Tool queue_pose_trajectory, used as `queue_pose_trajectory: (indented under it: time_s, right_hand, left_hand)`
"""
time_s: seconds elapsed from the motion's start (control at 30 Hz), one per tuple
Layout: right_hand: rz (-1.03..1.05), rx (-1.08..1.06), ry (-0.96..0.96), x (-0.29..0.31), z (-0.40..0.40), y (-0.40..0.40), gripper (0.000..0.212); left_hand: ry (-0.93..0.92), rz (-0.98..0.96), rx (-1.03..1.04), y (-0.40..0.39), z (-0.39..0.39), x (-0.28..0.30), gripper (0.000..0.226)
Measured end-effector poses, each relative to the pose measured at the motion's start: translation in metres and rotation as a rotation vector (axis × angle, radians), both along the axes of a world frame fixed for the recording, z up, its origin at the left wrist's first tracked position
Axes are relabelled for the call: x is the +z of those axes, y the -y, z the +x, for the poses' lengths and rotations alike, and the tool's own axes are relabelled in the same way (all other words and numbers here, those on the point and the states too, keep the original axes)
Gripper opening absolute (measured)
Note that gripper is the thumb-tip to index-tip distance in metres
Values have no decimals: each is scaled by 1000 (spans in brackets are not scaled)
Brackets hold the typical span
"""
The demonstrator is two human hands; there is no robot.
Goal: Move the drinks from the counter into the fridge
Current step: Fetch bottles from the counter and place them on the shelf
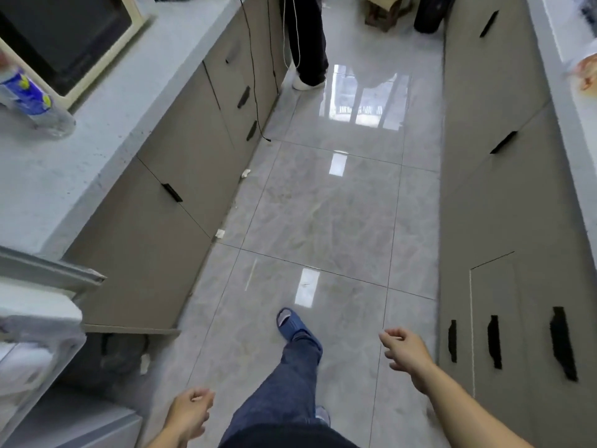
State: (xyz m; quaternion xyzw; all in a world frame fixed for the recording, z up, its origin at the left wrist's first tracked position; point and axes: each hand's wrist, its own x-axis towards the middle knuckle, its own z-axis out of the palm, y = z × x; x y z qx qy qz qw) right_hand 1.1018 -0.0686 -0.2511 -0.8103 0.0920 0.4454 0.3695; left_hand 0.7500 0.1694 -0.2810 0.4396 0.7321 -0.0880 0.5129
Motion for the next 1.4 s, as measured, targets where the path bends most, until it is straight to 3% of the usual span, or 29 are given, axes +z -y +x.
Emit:
queue_pose_trajectory:
  time_s: [0.27, 0.67, 1.0, 1.1, 1.27, 1.4]
  right_hand:
    - [-74, 127, 15, 6, 91, -80, 15]
    - [-187, 363, 24, -5, 223, -180, 14]
    - [-154, 631, 1, -28, 331, -313, 18]
    - [-115, 725, -8, -31, 339, -368, 17]
    - [22, 908, -6, -12, 317, -469, 17]
    - [151, 1092, 8, 20, 274, -542, 12]
  left_hand:
    - [46, -29, 14, -80, 106, 9, 14]
    - [205, 114, 205, -173, 226, 48, 10]
    - [13, 138, 550, -159, 281, 54, 12]
    - [-43, 136, 645, -151, 300, 54, 11]
    - [-61, 290, 763, -160, 310, 57, 16]
    - [-51, 413, 901, -185, 312, 79, 6]
